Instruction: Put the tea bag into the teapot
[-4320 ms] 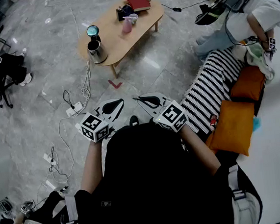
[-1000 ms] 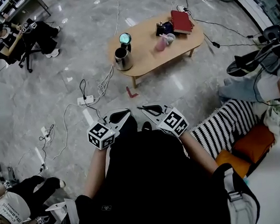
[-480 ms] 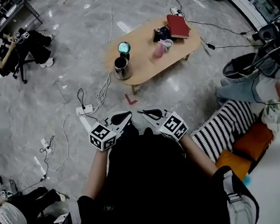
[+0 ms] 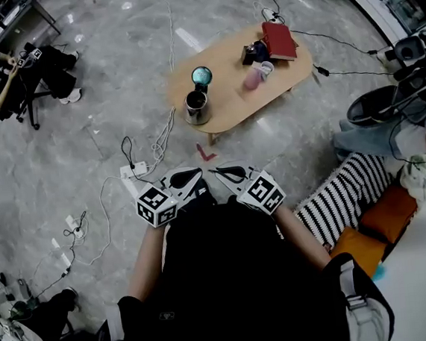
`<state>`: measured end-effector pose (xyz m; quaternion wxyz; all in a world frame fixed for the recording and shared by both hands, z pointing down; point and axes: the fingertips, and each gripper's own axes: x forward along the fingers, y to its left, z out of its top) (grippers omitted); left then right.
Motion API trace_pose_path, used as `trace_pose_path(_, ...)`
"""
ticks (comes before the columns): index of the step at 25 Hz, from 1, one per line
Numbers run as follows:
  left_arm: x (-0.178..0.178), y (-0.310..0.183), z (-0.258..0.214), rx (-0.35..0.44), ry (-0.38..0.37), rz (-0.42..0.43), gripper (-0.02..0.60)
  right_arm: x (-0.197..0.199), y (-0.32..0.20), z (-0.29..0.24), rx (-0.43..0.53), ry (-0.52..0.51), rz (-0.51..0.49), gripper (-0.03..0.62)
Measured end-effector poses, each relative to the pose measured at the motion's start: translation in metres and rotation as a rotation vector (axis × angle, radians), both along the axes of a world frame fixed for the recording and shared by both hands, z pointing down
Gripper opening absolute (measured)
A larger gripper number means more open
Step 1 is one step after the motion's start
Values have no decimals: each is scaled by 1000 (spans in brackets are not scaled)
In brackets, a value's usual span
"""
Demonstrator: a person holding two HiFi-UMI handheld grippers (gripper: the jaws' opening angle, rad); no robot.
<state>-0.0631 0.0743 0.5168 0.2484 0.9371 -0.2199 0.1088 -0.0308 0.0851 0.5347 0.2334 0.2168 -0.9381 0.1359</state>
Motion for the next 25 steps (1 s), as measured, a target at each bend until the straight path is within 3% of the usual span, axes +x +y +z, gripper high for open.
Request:
trace_pose_path(11,-44,-26,8,-42,-4,33,9,-37,-23,9,-20,18,28,15)
trace_pose_path(19,-41,-44,17,-63,-14,27,9,-41,-46,14,-35,20,4,15)
trace_pose_path(25,-37,-58,16,-70,-7,-30,9,-38,-58,20,-47,10,-54,15)
